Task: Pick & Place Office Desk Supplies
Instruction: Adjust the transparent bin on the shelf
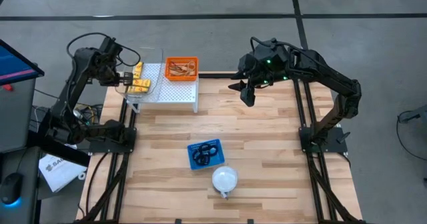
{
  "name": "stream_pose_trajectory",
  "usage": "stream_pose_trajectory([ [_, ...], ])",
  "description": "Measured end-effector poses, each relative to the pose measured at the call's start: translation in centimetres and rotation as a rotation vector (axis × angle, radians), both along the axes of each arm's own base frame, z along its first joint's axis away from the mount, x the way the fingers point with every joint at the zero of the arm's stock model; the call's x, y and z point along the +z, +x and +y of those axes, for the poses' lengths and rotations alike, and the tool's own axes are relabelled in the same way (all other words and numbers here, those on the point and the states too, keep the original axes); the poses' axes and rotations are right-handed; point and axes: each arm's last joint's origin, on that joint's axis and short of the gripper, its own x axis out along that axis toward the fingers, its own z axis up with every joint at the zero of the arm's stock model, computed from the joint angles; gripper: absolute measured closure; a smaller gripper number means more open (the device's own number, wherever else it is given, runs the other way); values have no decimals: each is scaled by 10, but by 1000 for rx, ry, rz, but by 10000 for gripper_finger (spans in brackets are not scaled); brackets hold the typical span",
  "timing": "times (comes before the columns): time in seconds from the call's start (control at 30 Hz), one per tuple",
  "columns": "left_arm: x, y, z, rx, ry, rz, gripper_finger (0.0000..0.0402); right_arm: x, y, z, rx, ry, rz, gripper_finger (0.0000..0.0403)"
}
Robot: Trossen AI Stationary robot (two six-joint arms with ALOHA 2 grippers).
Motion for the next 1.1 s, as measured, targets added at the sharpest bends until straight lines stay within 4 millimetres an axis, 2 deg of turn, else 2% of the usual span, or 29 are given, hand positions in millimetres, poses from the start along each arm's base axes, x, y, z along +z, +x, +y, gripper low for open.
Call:
stream_pose_trajectory([
  [0.4,6,-3,-13,-22,29,-62,402,1,1,0,-2,1,-12,237],
  [0.77,7,-2,-15,-35,25,-96,402,1,1,2,-4,13,-12,237],
  [1.1,14,-8,-30,-56,82,-105,402,1,1,2,-10,18,-12,237],
])
